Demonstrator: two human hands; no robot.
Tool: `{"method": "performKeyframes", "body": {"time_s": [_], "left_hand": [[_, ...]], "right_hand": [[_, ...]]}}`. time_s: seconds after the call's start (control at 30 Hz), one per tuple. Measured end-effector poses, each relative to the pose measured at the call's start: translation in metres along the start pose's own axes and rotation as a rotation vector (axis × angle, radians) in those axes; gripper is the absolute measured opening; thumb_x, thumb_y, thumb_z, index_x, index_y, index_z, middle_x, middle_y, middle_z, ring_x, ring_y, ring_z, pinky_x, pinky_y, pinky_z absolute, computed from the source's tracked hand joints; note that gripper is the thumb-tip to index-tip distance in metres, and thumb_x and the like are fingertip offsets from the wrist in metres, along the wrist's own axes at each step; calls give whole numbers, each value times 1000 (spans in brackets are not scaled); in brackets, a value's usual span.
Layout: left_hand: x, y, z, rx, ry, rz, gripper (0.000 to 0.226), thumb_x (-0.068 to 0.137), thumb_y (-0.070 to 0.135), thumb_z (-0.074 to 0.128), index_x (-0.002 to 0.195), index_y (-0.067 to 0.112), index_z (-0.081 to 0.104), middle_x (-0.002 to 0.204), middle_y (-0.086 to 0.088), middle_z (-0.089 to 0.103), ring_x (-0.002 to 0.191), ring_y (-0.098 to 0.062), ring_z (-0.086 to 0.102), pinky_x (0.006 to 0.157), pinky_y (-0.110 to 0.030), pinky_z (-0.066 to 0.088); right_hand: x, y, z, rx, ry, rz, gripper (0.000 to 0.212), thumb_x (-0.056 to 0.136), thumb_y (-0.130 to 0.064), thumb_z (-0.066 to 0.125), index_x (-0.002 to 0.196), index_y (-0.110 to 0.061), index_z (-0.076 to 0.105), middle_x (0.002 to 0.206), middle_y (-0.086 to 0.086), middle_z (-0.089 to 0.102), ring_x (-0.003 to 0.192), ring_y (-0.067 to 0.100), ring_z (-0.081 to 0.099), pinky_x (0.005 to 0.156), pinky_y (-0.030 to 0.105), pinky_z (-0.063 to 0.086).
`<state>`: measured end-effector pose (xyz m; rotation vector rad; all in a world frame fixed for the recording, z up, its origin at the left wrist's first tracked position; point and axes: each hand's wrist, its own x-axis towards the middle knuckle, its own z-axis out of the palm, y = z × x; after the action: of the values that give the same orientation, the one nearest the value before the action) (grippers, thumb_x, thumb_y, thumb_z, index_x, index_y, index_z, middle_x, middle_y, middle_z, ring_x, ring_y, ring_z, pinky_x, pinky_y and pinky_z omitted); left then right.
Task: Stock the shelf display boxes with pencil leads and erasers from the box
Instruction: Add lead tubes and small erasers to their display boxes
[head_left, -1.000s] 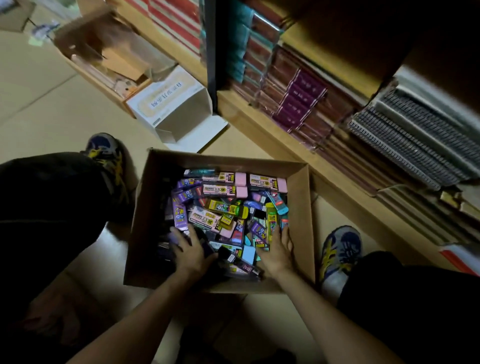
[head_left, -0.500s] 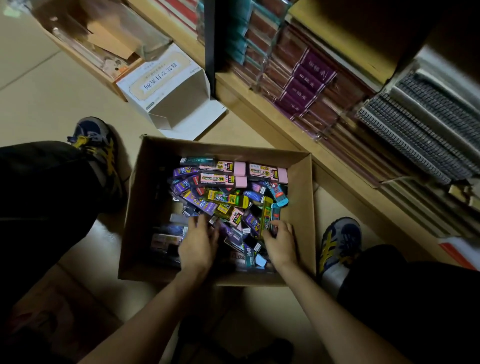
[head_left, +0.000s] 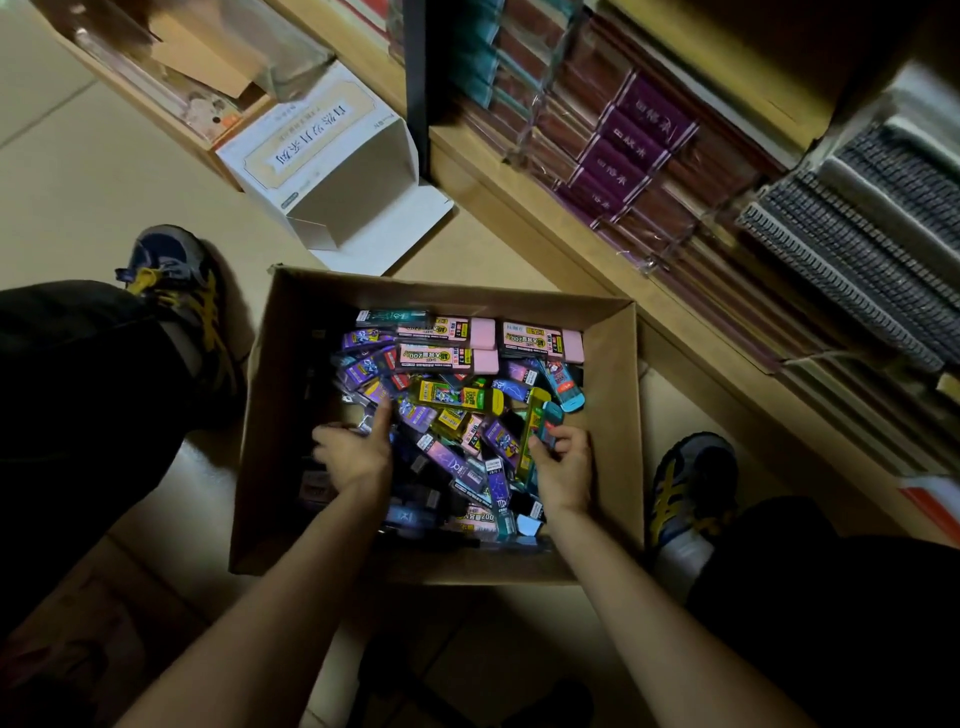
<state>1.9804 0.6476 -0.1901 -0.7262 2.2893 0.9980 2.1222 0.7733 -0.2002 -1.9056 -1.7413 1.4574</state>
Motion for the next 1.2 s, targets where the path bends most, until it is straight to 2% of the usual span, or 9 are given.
{"method": "performKeyframes", "body": {"time_s": [0.1, 0.2, 0.3, 0.43, 0.67, 0.77, 0.9, 1.07, 1.2], "left_hand": [[-8, 3, 7, 21, 63, -74, 85, 74, 40, 76, 132, -2, 30, 142, -28, 29, 129, -44, 33, 103, -44, 26], [-12, 0, 11, -91, 33, -148, 93, 72, 31, 80, 136, -5, 22, 145, -29, 26, 134, -42, 29, 107, -43, 27], [-11, -9, 12, -107, -93, -163, 89, 75, 34, 78, 135, -10, 30, 140, -31, 39, 127, -44, 42, 103, -45, 37], [-17, -14, 12, -222, -256, -174, 30, 81, 26, 73, 76, 12, 48, 121, -26, 58, 108, -39, 59, 77, -34, 47], [-25, -15, -3, -449, -541, -229, 32, 89, 21, 64, 107, -3, 51, 83, -18, 57, 53, -25, 62, 37, -35, 51], [-32, -20, -2, -358, -569, -44, 26, 95, 22, 54, 89, -3, 57, 80, -19, 61, 59, -23, 66, 46, -29, 52], [-44, -22, 1, -244, -534, 142, 19, 93, 23, 58, 100, 6, 53, 84, -6, 60, 83, -21, 58, 67, -28, 47], [-49, -12, -2, -301, -561, 217, 19, 96, 26, 53, 105, 11, 46, 81, 1, 59, 71, -9, 58, 59, -17, 48], [-47, 13, -3, -396, -632, 201, 11, 99, 20, 45, 89, 17, 45, 73, -1, 54, 53, -9, 54, 56, -28, 44]], "right_hand": [[-1, 0, -3, 66, -92, 78, 49, 84, -5, 67, 126, -7, 41, 105, 8, 56, 94, 20, 58, 76, 22, 47], [1, 4, -9, 109, -180, 108, 55, 83, -2, 67, 130, -6, 38, 98, 5, 55, 76, 4, 54, 54, 2, 42], [5, 6, -14, 82, -272, 125, 56, 83, -4, 68, 129, -6, 37, 88, -3, 56, 74, 2, 54, 49, 3, 42], [7, 8, -22, 22, -387, 142, 55, 83, -6, 68, 127, -8, 35, 86, -6, 56, 77, 3, 55, 58, 11, 44], [7, 9, -37, 9, -508, 185, 49, 83, -11, 69, 122, -14, 39, 97, -3, 60, 83, 6, 61, 59, 14, 47], [2, 10, -34, -6, -466, 207, 47, 83, -13, 70, 121, -7, 42, 110, 10, 64, 87, 16, 63, 67, 23, 49], [-9, 14, -35, 11, -502, 270, 47, 86, -17, 68, 126, -4, 48, 115, 11, 65, 88, 15, 64, 67, 21, 49], [-16, 8, -39, 122, -559, 279, 30, 91, -15, 60, 120, -13, 55, 108, 5, 68, 96, 17, 65, 91, 34, 50], [-15, -17, -41, 291, -535, 217, 26, 92, -10, 57, 117, -13, 55, 103, 3, 67, 91, 18, 65, 82, 34, 52]]}}
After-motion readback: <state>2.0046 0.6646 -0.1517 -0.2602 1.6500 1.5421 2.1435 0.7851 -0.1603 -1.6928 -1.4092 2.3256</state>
